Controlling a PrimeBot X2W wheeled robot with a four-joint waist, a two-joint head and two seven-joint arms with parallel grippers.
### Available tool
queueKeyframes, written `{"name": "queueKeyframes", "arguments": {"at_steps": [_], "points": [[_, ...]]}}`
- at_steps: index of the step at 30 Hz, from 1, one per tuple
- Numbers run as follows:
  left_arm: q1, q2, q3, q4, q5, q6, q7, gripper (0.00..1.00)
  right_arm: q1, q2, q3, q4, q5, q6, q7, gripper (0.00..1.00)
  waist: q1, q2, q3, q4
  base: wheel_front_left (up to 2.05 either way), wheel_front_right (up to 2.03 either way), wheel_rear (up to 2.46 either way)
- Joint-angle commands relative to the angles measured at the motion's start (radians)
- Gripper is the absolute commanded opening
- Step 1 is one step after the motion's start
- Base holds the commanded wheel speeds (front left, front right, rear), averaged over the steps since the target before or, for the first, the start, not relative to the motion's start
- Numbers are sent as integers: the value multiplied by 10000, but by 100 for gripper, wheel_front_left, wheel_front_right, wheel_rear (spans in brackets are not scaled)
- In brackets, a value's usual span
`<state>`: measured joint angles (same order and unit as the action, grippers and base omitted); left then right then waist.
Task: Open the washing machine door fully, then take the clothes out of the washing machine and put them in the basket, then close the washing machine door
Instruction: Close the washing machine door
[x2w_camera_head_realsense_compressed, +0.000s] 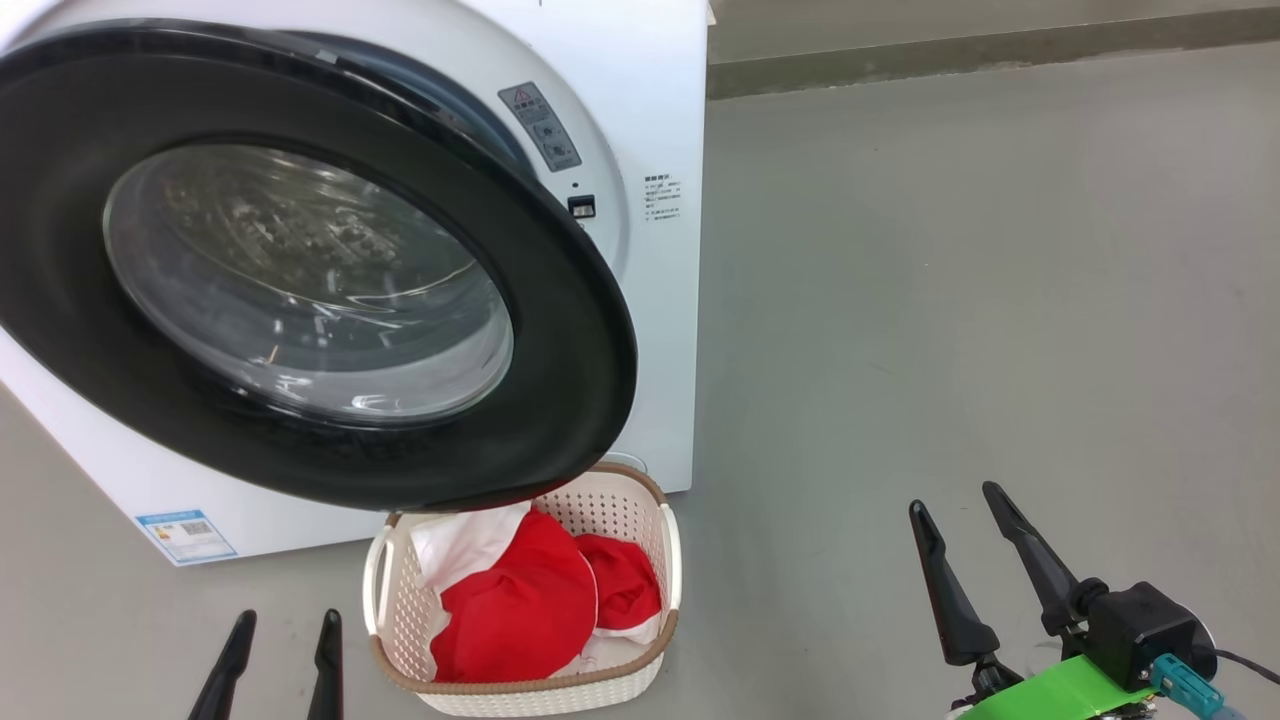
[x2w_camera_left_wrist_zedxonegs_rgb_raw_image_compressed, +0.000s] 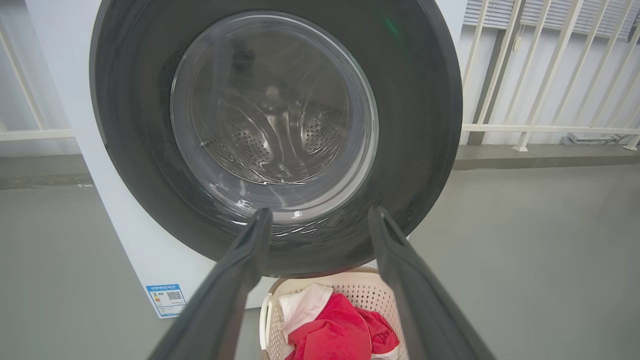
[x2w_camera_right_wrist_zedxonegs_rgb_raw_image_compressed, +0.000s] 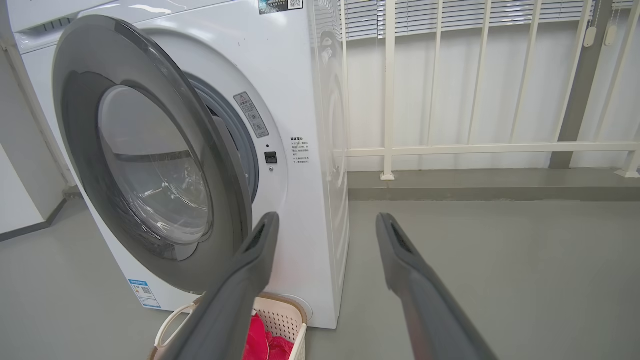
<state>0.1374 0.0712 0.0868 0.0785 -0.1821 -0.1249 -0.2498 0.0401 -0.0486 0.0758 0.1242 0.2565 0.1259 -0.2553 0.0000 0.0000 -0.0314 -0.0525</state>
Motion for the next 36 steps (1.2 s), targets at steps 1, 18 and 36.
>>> {"name": "queueKeyframes", "arguments": {"at_steps": [1,18,36], "points": [[-453,93,279,-188,100,-56,-120,100,-197,-19,203,-211,24,48,-65,100,0,0,2,10,0,0,0],[-726,333,-253,-127,-76,-57,-120,100,-1330,-17,539,1275,228,48,-65,0,0,0,376,668,0,0,0],[-1622,225,-785,-594,-599,-57,-120,100,-5429,-17,2933,4644,1150,48,-65,0,0,0,1455,2194,0,0,0]]}}
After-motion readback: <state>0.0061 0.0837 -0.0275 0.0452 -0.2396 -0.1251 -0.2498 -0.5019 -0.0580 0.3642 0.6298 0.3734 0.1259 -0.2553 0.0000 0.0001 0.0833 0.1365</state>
